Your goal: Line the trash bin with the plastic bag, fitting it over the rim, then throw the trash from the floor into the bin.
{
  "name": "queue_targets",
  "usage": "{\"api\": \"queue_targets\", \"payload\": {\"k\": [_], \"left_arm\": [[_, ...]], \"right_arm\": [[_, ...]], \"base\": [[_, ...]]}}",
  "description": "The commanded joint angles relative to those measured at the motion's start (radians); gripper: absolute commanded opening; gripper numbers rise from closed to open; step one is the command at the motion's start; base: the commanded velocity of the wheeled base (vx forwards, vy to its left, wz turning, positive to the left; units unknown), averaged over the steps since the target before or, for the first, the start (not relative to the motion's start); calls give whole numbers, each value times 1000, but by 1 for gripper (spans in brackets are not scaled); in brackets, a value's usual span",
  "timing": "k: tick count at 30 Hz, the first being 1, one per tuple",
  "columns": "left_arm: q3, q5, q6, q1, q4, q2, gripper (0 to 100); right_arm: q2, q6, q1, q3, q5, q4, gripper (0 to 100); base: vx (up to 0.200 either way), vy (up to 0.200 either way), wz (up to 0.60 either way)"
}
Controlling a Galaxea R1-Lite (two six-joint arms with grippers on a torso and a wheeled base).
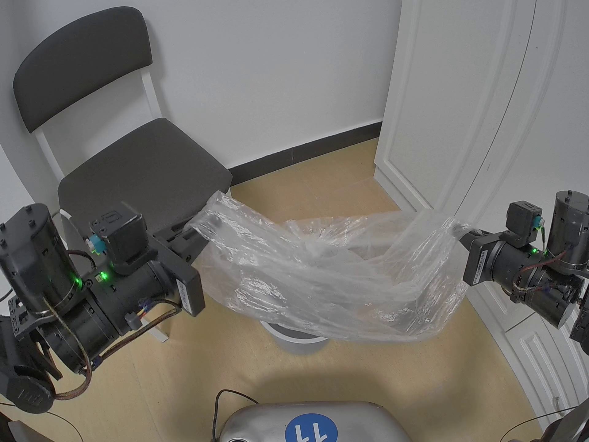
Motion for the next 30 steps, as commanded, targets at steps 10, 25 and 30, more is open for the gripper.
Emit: {"api": "queue_targets", "payload": {"k": [10, 25, 30], "left_arm": [[-3, 6, 64, 131, -7, 35, 0], [-5, 1, 79, 214, -12, 20, 0], [-11, 0, 79, 243, -10, 29, 0]], "right_arm": [[-30, -65, -87, -4, -1, -9, 0], [-15, -121, -111, 13, -31, -29, 0], [-9, -125, -117, 14, -33, -45, 0]], "base": [[0, 0, 0], [0, 0, 0], [0, 0, 0]]}}
